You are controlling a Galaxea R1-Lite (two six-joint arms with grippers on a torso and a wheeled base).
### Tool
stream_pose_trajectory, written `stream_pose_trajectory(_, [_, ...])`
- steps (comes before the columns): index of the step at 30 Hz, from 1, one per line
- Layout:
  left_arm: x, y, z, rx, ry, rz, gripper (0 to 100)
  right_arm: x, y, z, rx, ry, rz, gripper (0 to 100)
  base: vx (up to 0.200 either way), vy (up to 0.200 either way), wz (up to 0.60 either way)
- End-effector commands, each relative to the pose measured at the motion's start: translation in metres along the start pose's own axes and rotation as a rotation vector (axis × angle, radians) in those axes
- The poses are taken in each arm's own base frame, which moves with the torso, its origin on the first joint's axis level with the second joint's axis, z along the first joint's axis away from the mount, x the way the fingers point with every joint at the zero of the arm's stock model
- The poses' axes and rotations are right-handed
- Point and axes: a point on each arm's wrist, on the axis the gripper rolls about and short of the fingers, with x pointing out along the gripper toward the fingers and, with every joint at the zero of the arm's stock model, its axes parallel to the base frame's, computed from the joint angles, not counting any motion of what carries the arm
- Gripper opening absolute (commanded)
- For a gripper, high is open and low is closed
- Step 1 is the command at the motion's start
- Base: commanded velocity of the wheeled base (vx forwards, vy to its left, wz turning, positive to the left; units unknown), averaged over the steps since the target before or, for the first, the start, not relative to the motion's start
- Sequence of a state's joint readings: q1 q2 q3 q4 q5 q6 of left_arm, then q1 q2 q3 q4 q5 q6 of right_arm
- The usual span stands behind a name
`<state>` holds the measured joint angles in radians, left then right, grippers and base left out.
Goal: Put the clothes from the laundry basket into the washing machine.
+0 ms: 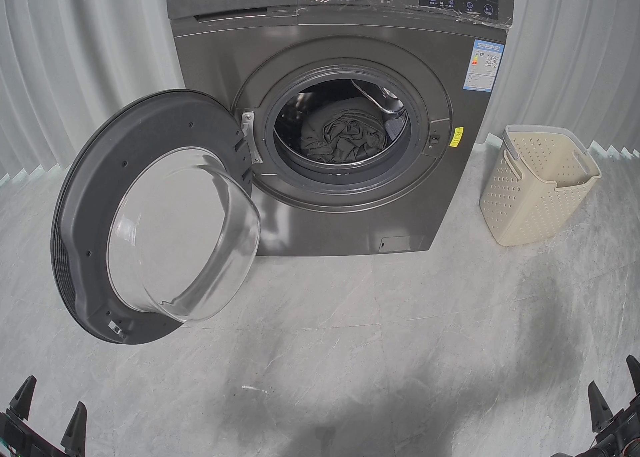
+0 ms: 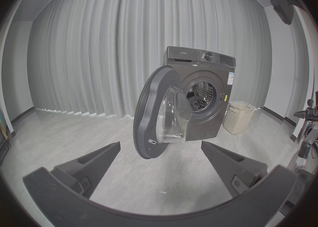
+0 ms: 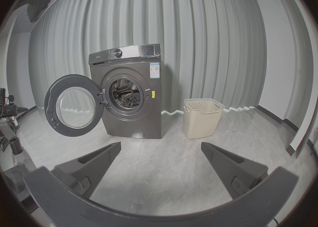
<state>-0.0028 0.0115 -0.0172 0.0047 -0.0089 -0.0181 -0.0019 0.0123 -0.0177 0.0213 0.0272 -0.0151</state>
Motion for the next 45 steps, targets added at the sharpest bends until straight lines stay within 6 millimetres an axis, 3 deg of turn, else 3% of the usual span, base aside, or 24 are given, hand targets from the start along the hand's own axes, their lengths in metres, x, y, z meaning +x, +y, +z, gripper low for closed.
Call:
stream_pose_trajectory(1, [0.0003, 0.0001, -0.0046, 0.000, 0.004, 0.000, 100, 0.0000, 0.0000, -0.0030, 0.001, -0.001, 0.001, 100, -0.200, 0.000, 0.00])
stream_pose_trajectory(6, [0.0003, 0.0001, -0.0046, 0.001, 0.004, 0.000, 100, 0.0001, -0.0001, -0.0030, 0.001, 0.001, -0.008, 100, -0.080, 0.000, 0.00])
stream_pose_trajectory(12, [0.0003, 0.0001, -0.0046, 0.000, 0.004, 0.000, 100, 0.0000, -0.0001, -0.0030, 0.006, -0.001, -0.005, 100, 0.000, 0.000, 0.60])
stream_pose_trajectory(26, [0.0003, 0.0001, -0.0046, 0.007, 0.004, -0.001, 100, 0.0000, -0.0001, -0.0030, 0.007, -0.001, -0.005, 100, 0.000, 0.000, 0.00])
stream_pose_trajectory(35, [0.0003, 0.0001, -0.0046, 0.007, 0.004, -0.001, 100, 0.0000, -0.0001, -0.0030, 0.007, -0.001, -0.005, 100, 0.000, 0.200, 0.00])
stream_pose_trajectory(45, [-0.0001, 0.0000, -0.0014, 0.037, -0.019, 0.007, 100, 0.0000, -0.0001, -0.0030, 0.007, -0.001, -0.007, 100, 0.000, 0.000, 0.00])
